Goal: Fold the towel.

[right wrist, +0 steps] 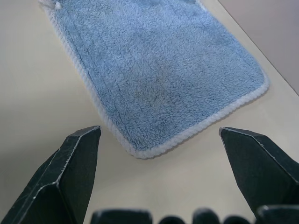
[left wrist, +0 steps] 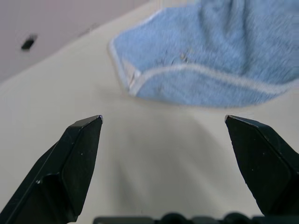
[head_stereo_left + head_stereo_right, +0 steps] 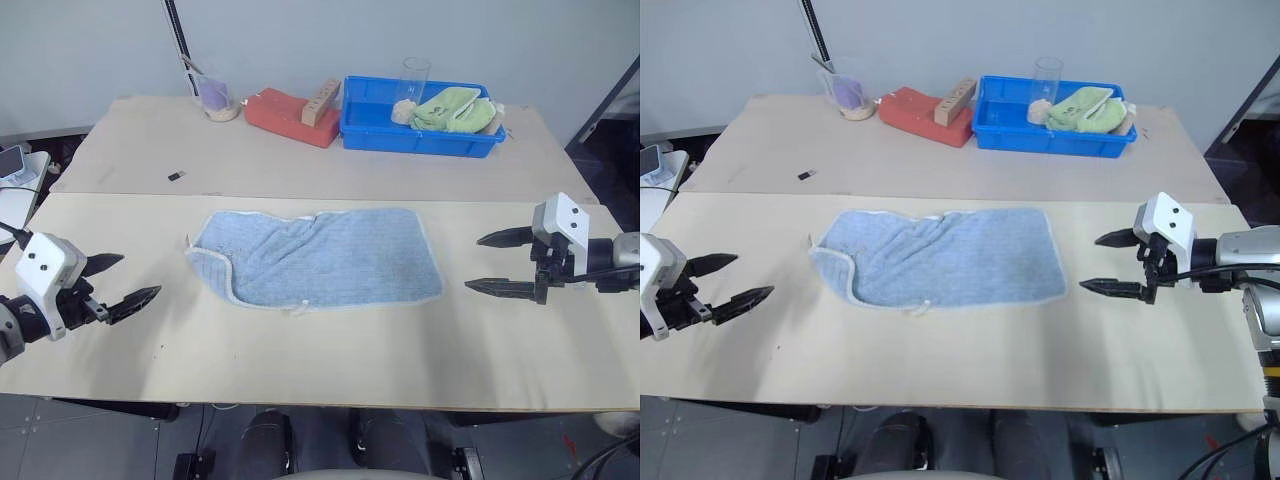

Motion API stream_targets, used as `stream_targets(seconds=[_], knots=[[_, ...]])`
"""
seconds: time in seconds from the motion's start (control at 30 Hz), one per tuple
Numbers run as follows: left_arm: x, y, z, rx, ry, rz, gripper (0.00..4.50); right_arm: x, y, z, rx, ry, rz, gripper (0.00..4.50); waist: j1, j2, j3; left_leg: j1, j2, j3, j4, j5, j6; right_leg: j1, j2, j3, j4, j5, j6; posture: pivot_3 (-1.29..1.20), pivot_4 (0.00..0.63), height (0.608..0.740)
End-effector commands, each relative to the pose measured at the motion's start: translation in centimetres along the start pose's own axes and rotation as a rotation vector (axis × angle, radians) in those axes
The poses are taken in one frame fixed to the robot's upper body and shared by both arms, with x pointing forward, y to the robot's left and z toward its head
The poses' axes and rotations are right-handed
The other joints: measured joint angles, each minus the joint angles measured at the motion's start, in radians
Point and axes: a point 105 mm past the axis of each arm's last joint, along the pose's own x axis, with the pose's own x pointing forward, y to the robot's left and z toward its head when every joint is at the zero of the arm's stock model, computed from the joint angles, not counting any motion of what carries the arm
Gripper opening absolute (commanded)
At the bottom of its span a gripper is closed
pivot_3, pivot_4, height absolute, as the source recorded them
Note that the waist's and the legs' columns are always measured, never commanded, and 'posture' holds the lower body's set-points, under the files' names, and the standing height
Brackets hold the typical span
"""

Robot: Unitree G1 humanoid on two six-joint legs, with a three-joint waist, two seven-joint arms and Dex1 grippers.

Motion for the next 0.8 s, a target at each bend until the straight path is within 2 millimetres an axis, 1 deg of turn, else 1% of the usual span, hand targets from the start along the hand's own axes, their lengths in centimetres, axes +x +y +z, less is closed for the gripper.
stream_targets(seconds=[0.03, 0.13, 0.27, 0.33, 0.4, 0.5, 0.6, 0.7, 0.77, 0.8], knots=[[0.0, 0.6, 1.1, 0.001, -0.055, 0.026, 4.5, -0.3, -0.4, 1.2, -0.046, -0.032, -0.025, 4.48, -0.001, 0.0, 0.0, 0.0, 0.0, 0.0, 0.0, 0.0, 0.0, 0.0, 0.0, 0.0, 0.0, 0.0, 0.0, 0.0, 0.15, 0.661], [0.6, 0.4, 1.4, 0.005, -0.072, 0.001, 4.5, -0.1, -0.2, 1.6, -0.053, -0.044, -0.023, 4.48, -0.001, 0.0, 0.0, 0.0, 0.0, 0.0, 0.0, 0.0, 0.0, 0.0, 0.0, 0.0, 0.0, 0.0, 0.0, 0.0, 0.15, 0.661], [2.8, -0.1, 1.5, 0.026, -0.069, -0.073, 4.5, 0.4, 0.5, 2.6, -0.051, -0.075, 0.002, 4.48, 0.004, 0.0, 0.0, 0.0, 0.0, 0.0, 0.0, 0.0, 0.0, 0.0, 0.0, 0.0, 0.0, 0.0, 0.0, 0.0, 0.15, 0.661], [4.6, -0.2, 1.5, 0.029, -0.065, -0.134, 4.5, 1.0, 1.3, 3.6, -0.045, -0.109, 0.027, 4.48, 0.008, 0.0, 0.0, 0.001, 0.0, 0.0, 0.0, 0.0, 0.0, 0.001, 0.0, 0.0, 0.0, 0.0, -0.001, 0.0, 0.15, 0.661], [5.8, 0.0, 1.3, 0.037, -0.051, -0.167, 4.5, 1.4, 1.9, 4.3, -0.044, -0.127, 0.042, 4.48, 0.008, 0.0, 0.0, 0.0, -0.001, 0.0, 0.0, 0.0, 0.0, 0.001, 0.001, 0.0, 0.0, 0.002, -0.003, 0.0, 0.15, 0.661], [8.0, 0.6, 0.7, 0.028, -0.022, -0.205, 4.5, 2.3, 3.3, 5.8, -0.044, -0.166, 0.076, 4.48, 0.009, 0.0, 0.0, 0.0, -0.001, 0.0, 0.0, 0.0, 0.0, 0.001, 0.001, 0.0, 0.0, 0.003, -0.004, 0.0, 0.15, 0.661], [9.8, 0.7, 0.0, 0.035, 0.007, -0.249, 4.5, 3.2, 4.8, 7.2, -0.036, -0.204, 0.12, 4.48, 0.008, 0.0, 0.0, 0.0, -0.001, -0.001, 0.0, 0.0, 0.0, 0.001, 0.001, 0.0, 0.0, 0.003, -0.004, 0.0, 0.15, 0.661], [11.0, 0.6, -0.4, 0.049, 0.035, -0.298, 4.5, 3.7, 6.0, 8.5, -0.027, -0.243, 0.169, 4.48, 0.008, 0.0, 0.0, -0.001, -0.001, -0.001, 0.001, 0.0, 0.0, 0.001, 0.001, 0.0, 0.0, 0.003, -0.005, 0.0, 0.15, 0.661], [11.4, 0.6, -0.7, 0.06, 0.048, -0.327, 4.5, 3.8, 6.5, 9.1, -0.018, -0.258, 0.191, 4.48, 0.006, 0.0, 0.0, -0.001, -0.001, -0.001, 0.001, 0.0, 0.0, 0.001, 0.001, 0.0, 0.0, 0.003, -0.005, 0.0, 0.15, 0.661], [11.8, 0.7, -1.0, 0.063, 0.072, -0.329, 4.5, 3.9, 6.7, 9.7, -0.003, -0.288, 0.211, 4.48, 0.005, 0.0, 0.0, -0.001, -0.001, -0.001, 0.001, 0.0, 0.0, 0.001, 0.001, 0.0, 0.0, 0.003, -0.005, 0.0, 0.15, 0.661]])
